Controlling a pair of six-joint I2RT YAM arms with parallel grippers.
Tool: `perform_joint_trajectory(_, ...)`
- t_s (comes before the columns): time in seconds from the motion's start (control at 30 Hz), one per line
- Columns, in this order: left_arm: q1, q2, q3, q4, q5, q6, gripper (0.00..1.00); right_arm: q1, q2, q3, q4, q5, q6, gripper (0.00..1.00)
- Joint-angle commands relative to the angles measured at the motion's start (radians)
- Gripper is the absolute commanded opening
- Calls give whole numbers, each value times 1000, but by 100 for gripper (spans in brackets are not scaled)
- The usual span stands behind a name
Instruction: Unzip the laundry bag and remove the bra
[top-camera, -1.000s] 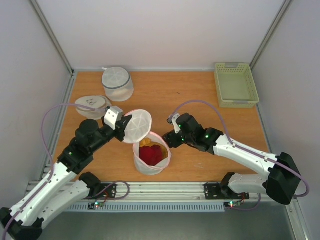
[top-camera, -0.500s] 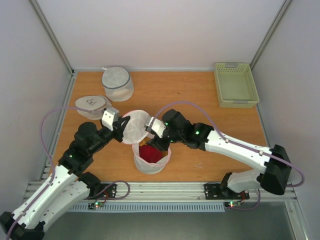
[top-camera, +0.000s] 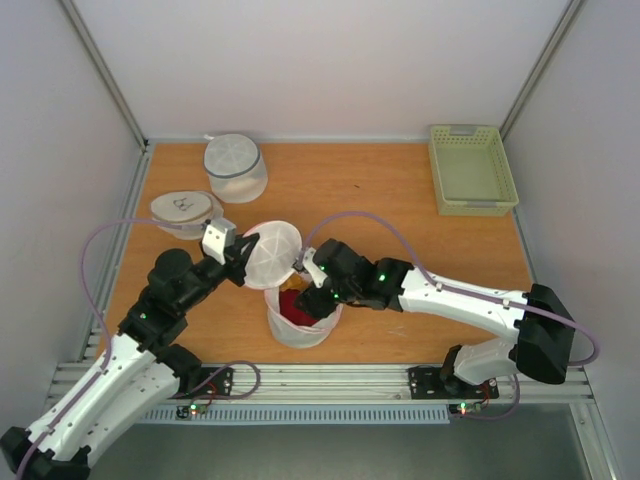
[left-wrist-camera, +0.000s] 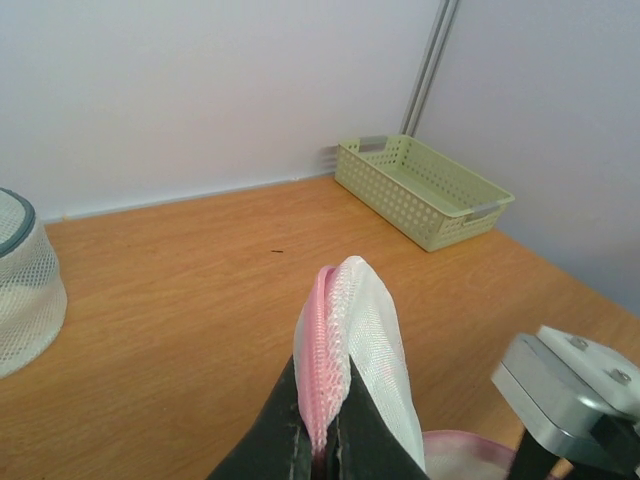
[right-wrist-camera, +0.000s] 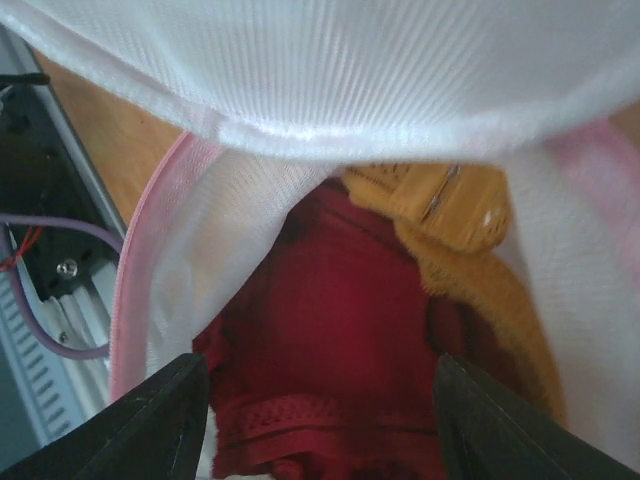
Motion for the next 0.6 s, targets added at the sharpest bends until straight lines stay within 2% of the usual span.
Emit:
perform_joint_trajectory(0.0, 9, -21, -25, 91, 9, -18, 1, 64, -37, -29, -17, 152, 291, 63)
perform_joint_trajectory(0.27, 10, -26, -33, 98, 23, -31, 1, 79, 0, 35, -149, 309, 410, 62)
perform_joint_trajectory(0.57, 10, -28, -35, 98, 27, -25, 1, 83, 71, 10, -93, 230, 411, 65)
